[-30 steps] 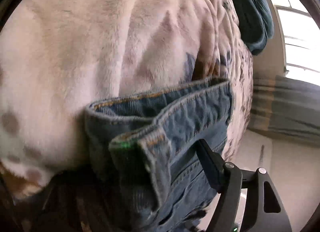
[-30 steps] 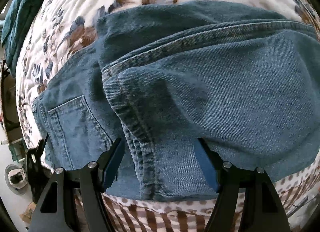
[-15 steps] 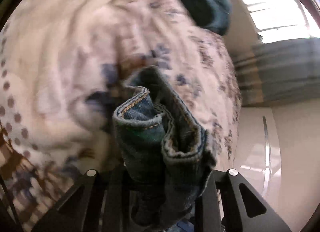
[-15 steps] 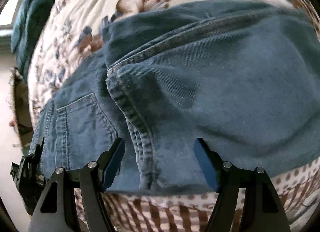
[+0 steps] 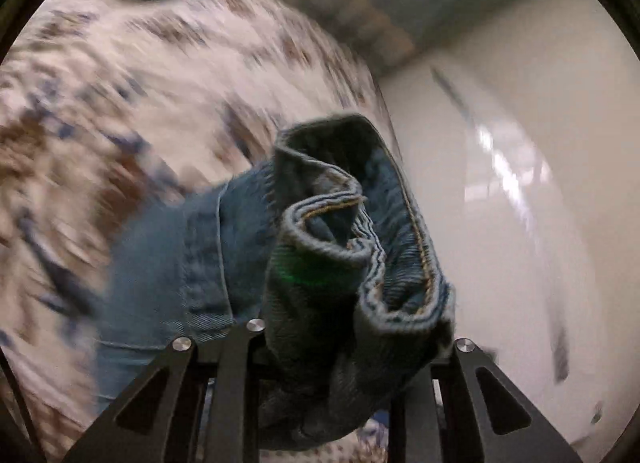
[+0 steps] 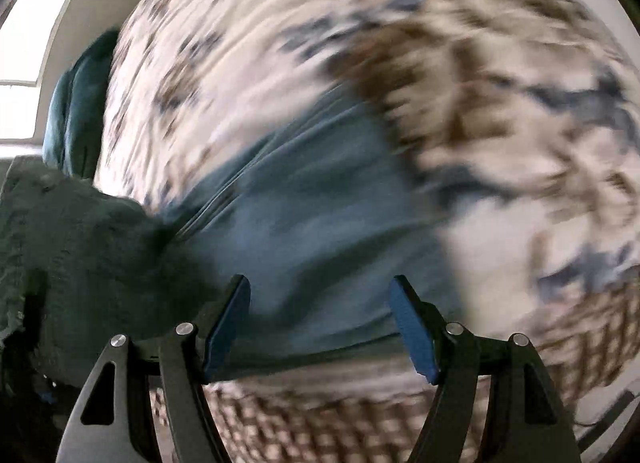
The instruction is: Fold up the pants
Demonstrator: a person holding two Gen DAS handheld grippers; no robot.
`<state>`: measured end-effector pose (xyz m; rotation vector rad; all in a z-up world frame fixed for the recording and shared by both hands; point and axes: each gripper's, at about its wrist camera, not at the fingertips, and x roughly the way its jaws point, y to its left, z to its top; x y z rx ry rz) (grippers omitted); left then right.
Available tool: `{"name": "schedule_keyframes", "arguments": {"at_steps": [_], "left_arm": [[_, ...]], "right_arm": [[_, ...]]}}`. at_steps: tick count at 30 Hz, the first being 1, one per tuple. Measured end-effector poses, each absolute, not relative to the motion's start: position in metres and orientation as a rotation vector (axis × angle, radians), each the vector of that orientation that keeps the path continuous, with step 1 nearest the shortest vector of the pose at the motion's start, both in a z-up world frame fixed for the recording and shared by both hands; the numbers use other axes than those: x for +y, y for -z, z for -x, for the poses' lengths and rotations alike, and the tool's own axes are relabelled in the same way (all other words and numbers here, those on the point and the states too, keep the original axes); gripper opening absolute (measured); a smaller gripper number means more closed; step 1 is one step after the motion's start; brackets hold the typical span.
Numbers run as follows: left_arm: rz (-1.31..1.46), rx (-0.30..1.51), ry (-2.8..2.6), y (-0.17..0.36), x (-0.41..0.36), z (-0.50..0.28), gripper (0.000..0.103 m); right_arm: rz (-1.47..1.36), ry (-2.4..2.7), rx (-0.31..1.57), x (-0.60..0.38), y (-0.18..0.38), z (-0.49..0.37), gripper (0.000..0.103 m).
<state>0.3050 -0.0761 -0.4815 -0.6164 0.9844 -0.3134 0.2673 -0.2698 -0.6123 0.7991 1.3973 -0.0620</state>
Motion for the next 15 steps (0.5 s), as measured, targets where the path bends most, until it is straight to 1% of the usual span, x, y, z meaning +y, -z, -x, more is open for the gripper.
{"name": "schedule_keyframes", "arguments": {"at_steps": [3,5,7,8,10,12,13,14,15], "left_arm": [[0.503,1.087,0.358,0.521,-0.136,-0.313,0.018],[0.452,1.189,0.389,0.553,-0.169,-0.318,0.018],[0.369,1.241,0.401,0.569,-0.191,-0.317,0.019],[0.284,1.253,0.384,0.571,-0.201,-0.315,0.022],[0.218,1.256,0.366,0.566,-0.205,-0.317,0.022],[0.169,1.283,0.364,0.554,-0.203,-0.318,0.027],[0.161,1.292,0.366,0.551,-0.204,-0.314,0.032],[0.165,1.3,0.371,0.541,-0.197,-0.311,0.058],[0.177,1.305,0.366,0.534,-0.191,-0.308,0.075]], "right_arm": [[-0.806,0.174,1.38,-0.325,0.617,-0.246,0.074],[-0.816,0.235,1.386,-0.357,0.624,-0.23,0.074],[-0.825,0.28,1.413,-0.38,0.634,-0.218,0.074],[-0.835,0.296,1.427,-0.388,0.639,-0.212,0.074],[-0.848,0.298,1.447,-0.397,0.647,-0.207,0.074],[-0.837,0.264,1.441,-0.399,0.646,-0.207,0.076],[-0.829,0.247,1.429,-0.399,0.646,-0.208,0.079],[-0.813,0.224,1.412,-0.398,0.642,-0.21,0.087],[-0.792,0.191,1.39,-0.398,0.636,-0.214,0.09]]}}
